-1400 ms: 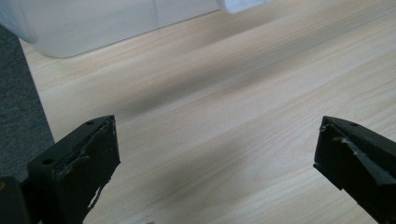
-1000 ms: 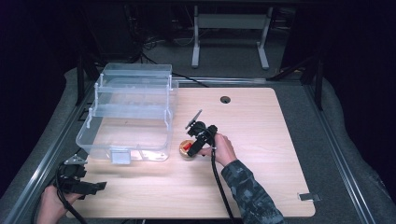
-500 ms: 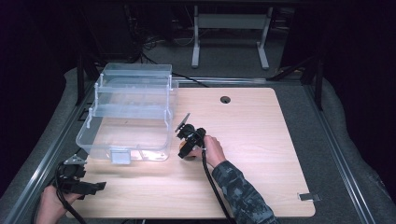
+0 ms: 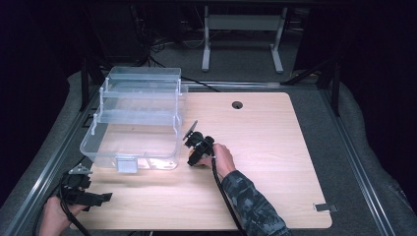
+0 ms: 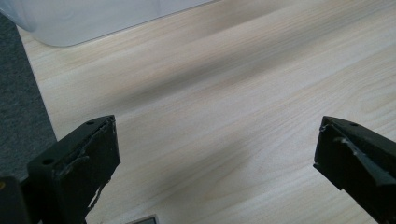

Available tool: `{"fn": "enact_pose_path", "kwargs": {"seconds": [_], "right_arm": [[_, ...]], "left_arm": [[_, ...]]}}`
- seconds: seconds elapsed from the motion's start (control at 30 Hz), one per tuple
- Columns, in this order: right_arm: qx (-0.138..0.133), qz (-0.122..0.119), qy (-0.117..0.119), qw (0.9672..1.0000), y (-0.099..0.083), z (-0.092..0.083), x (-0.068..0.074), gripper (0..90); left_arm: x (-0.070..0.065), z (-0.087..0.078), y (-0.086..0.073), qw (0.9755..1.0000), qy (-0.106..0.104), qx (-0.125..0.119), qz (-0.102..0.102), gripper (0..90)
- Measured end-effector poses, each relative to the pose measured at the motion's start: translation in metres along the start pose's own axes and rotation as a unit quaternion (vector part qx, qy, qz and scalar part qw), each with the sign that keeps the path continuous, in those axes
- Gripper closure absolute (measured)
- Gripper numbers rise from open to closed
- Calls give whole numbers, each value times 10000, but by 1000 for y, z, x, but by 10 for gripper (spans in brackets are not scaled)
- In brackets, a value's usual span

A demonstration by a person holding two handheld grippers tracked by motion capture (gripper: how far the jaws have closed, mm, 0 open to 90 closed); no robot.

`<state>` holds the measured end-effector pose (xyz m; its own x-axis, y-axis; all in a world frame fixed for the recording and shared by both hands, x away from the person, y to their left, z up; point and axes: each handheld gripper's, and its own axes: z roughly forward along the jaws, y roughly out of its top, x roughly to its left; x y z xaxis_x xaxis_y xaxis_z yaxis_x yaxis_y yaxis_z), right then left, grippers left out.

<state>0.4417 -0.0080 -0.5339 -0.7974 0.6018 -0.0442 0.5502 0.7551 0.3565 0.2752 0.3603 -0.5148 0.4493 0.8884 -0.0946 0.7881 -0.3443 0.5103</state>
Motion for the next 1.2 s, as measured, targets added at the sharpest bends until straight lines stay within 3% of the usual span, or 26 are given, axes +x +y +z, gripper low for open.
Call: {"fn": "enact_pose_path", "kwargs": {"seconds": [0.23,0.63,1.2], "right_arm": [[-44,-30,58,10000,-2,-6,1,199],[-80,-28,-68,9999,-13,-27,-2,200],[-22,208,-271,9994,-40,-52,-21,200]], "left_arm": [[0,-1,0,10000,9,-21,-7,2],[-3,-1,3,10000,0,5,42,1],[-5,2,3,9999,-57,96,86,2]]}}
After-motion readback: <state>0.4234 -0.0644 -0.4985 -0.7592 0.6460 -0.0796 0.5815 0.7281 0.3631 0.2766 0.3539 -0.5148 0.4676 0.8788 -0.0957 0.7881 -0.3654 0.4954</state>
